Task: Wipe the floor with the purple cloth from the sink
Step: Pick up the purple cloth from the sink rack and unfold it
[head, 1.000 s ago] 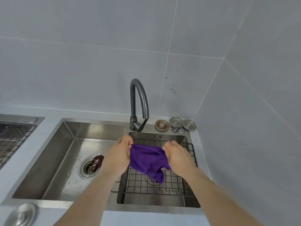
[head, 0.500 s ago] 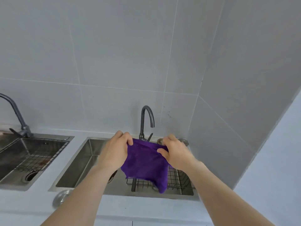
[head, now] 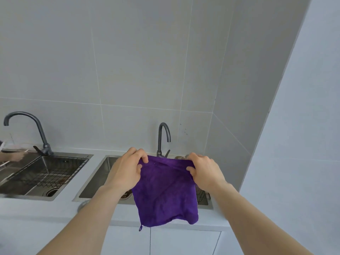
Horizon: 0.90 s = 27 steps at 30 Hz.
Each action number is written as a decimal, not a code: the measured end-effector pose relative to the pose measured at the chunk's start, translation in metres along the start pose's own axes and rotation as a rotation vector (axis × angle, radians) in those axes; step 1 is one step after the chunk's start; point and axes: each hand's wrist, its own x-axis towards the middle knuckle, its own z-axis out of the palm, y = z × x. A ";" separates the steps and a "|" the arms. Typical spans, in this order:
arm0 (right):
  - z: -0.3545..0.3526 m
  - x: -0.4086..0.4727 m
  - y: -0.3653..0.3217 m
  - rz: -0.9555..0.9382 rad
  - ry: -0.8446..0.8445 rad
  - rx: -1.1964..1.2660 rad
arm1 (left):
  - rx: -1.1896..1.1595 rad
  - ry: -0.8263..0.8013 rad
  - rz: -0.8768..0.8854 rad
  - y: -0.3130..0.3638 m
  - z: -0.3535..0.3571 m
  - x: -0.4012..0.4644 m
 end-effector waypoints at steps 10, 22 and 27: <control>-0.031 -0.067 0.064 0.068 0.063 -0.006 | 0.027 0.042 -0.025 0.068 0.014 -0.034; 0.001 -0.156 0.108 0.178 -0.088 0.090 | 0.063 -0.065 -0.137 0.101 0.084 -0.113; 0.033 -0.184 0.100 0.230 -0.140 0.117 | 0.019 -0.142 -0.157 0.081 0.105 -0.137</control>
